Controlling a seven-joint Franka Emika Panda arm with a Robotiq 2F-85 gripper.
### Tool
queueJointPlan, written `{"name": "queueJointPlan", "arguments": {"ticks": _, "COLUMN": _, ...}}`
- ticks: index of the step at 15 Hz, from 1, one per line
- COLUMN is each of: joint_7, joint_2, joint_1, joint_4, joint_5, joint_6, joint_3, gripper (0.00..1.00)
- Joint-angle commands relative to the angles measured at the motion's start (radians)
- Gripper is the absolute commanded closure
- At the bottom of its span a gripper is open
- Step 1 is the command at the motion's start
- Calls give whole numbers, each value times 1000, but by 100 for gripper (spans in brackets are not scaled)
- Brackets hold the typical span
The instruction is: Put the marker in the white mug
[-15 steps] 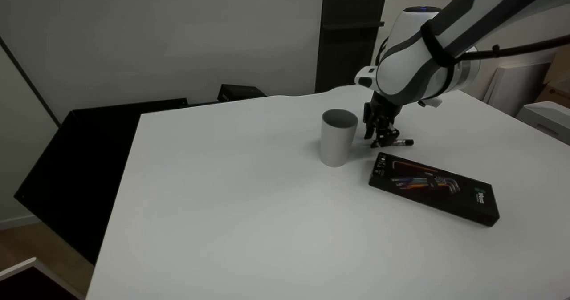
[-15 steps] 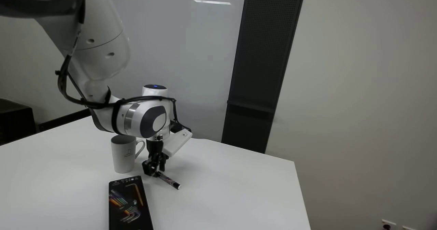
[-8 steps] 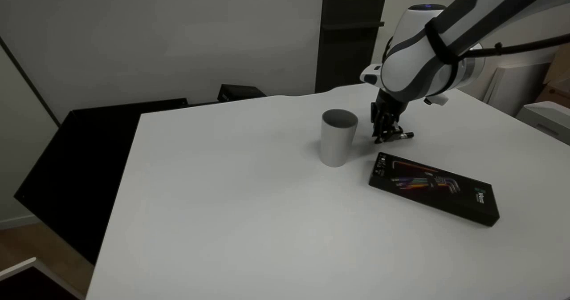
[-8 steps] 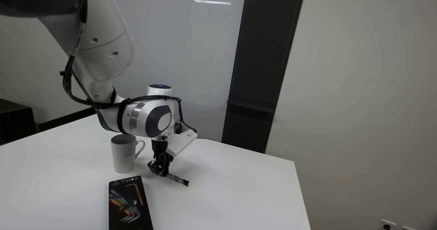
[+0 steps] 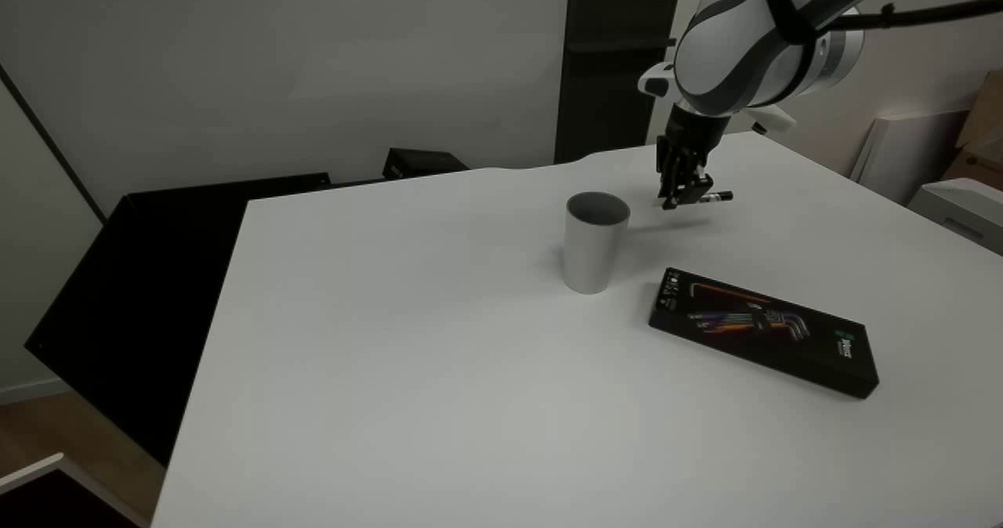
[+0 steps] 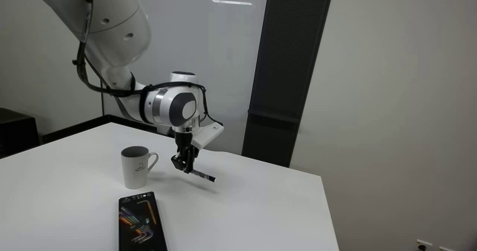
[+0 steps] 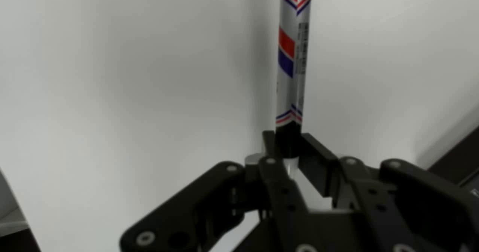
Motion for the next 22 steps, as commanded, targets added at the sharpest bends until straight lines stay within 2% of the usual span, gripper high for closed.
{"name": "queueJointPlan", "arguments": {"ticks": 1, "joint_7": -16, "joint_2": -63, "joint_1": -29, "joint_4": 26, "joint_5": -2, "joint_6": -44, "joint_3": 38, "gripper": 92}}
{"name": "queueJointPlan", "arguments": {"ticks": 4, "joint_7": -83, "joint_2": -102, "joint_1": -77, "joint_4": 32, "joint_5": 51, "joint_6": -32, "joint_3": 106, "gripper": 92}}
{"name": "queueJointPlan", "arguments": {"ticks": 7, "joint_7": -180, "joint_2": -129, "joint_1": -139, "joint_4": 37, "joint_5": 154, "joint_6": -24, "joint_3": 188, "gripper": 92}}
{"name": "queueJointPlan", "arguments": {"ticks": 9, "joint_7": -246, "joint_2": -135, "joint_1": -187, "joint_4": 54, "joint_5": 258, "joint_6": -54, "joint_3": 245, "gripper": 92}}
{"name": "queueJointPlan", "arguments": {"ticks": 12, "joint_7": -321, "joint_2": -136, "joint_1": -239, "joint_4": 81, "joint_5": 397, "joint_6": -131, "joint_3": 293, "gripper": 92}}
{"name": "queueJointPlan", "arguments": {"ticks": 16, "joint_7": -460, "joint_2": -126, "joint_1": -290, "joint_4": 130, "joint_5": 564, "joint_6": -286, "joint_3": 326, "gripper": 92}}
{"name": "queueJointPlan", "arguments": {"ticks": 22, "joint_7": -640, "joint_2": -124, "joint_1": -296, "joint_4": 171, "joint_5": 759, "joint_6": -519, "joint_3": 303, "gripper": 92}}
